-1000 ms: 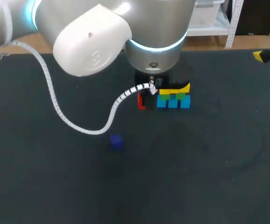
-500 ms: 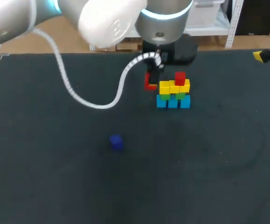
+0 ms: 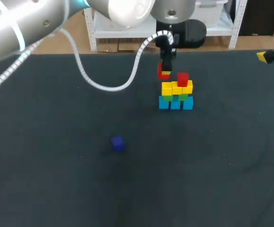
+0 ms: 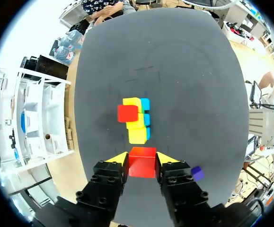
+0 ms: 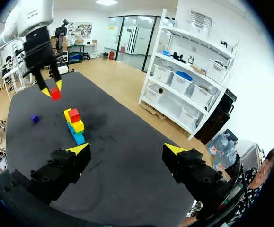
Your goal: Place the blue cubes, place green cubes on the blue cubes, place the yellow cubes on the green cubes, then place the red cubes on the yellow cubes, and place purple cube on the red cubes.
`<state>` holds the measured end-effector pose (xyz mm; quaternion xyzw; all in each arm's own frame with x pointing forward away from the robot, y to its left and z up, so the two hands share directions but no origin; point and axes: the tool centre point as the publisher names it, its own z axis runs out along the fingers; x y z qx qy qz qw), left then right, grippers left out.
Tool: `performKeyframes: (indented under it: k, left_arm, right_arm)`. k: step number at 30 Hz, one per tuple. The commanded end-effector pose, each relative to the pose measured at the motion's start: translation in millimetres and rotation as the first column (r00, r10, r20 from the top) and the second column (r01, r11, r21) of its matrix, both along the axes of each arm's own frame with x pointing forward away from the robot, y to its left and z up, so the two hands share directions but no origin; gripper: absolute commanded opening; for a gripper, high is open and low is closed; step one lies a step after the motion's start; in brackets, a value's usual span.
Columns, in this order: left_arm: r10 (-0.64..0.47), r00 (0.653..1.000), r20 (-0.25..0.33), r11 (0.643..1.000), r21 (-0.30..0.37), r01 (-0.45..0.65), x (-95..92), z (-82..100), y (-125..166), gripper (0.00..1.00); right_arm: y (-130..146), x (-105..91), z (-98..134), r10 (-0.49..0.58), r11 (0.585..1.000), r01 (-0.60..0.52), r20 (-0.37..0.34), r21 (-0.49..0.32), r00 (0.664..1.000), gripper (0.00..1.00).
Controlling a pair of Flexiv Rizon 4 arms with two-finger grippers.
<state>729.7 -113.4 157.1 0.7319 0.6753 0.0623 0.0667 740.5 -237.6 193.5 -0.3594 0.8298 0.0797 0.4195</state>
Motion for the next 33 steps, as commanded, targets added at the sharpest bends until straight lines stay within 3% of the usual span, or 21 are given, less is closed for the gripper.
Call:
performKeyframes:
  k: [1, 12, 25, 33]
  left_arm:
    - [0.006, 0.982, -0.189, 1.000, 0.028, -0.001, 21.1, -1.5, -12, 0.00]
    - [0.003, 0.970, -0.244, 1.000, -0.003, -0.004, 29.9, -20.3, -17, 0.00]
    - [-0.021, 0.948, -0.316, 1.000, -0.026, 0.014, 13.0, -44.7, -25, 0.00]
    - [-0.018, 0.962, -0.272, 1.000, -0.013, 0.016, -3.5, -41.6, -28, 0.00]
  right_arm:
    - [-1, 0.1, 0, 0.002, 1.000, -0.002, -0.001, 0.001, 1.000, 1.00]
    - [-1, 0.1, 0, 0.002, 1.000, -0.002, -0.001, 0.001, 1.000, 1.00]
    - [-1, 0.1, 0, 0.002, 1.000, -0.002, -0.001, 0.001, 1.000, 1.00]
    - [-1, 0.1, 0, 0.002, 1.000, -0.002, -0.001, 0.001, 1.000, 1.00]
